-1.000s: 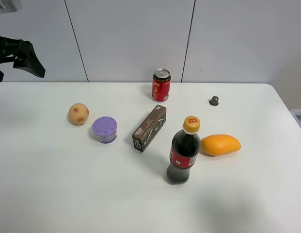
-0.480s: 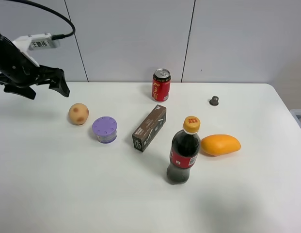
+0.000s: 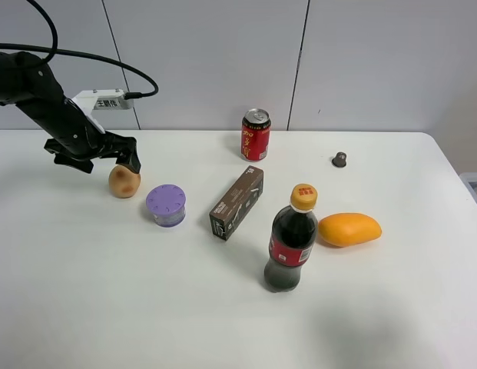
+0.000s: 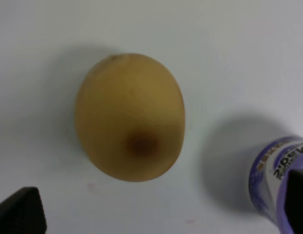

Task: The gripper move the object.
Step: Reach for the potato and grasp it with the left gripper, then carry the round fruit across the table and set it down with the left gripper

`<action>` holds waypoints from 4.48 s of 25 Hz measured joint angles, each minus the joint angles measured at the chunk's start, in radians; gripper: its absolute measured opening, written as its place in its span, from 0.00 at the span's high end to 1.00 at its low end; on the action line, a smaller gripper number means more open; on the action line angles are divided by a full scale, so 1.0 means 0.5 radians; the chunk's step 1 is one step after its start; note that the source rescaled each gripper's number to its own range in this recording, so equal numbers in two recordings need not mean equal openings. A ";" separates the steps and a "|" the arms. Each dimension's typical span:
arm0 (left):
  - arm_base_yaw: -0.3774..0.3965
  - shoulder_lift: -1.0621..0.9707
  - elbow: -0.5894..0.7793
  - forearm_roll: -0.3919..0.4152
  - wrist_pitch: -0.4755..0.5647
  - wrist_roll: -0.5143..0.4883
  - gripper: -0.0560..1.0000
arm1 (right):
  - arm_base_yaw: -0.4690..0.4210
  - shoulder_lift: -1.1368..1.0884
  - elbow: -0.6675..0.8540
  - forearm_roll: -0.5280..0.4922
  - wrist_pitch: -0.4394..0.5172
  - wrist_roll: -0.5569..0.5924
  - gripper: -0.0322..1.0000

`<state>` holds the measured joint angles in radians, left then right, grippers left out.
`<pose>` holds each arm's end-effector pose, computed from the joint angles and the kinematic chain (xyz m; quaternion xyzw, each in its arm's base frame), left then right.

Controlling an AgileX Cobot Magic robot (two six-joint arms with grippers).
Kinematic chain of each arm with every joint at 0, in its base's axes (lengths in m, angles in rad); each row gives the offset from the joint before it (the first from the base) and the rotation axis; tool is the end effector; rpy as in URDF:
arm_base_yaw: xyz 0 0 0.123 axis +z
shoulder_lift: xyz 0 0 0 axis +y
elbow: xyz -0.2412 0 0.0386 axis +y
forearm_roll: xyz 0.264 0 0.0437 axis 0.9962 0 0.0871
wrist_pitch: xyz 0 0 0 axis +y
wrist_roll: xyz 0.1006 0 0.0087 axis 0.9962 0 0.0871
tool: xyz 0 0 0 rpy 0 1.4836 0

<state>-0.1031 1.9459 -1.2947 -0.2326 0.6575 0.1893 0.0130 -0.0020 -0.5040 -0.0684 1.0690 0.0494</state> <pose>0.3925 -0.0549 0.1145 0.0652 0.9791 -0.0783 0.1761 0.0581 -0.0053 0.2811 0.0171 0.8532 -0.0179 0.5211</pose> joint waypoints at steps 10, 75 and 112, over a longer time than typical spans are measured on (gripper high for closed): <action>0.000 0.143 0.000 -0.003 -0.275 0.056 0.00 | 0.000 0.000 0.000 0.000 0.000 0.000 0.00; -0.938 -0.923 -0.099 -0.863 0.222 1.058 0.93 | 0.000 0.000 0.000 0.006 0.000 0.000 0.00; -1.179 0.552 -1.401 -0.902 -0.306 0.911 0.94 | 0.000 0.000 0.000 0.006 0.000 0.000 0.00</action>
<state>-0.6928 2.2219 -1.9953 -0.6835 0.5045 0.6448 0.0130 -0.0020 -0.5040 -0.0655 1.0690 0.0494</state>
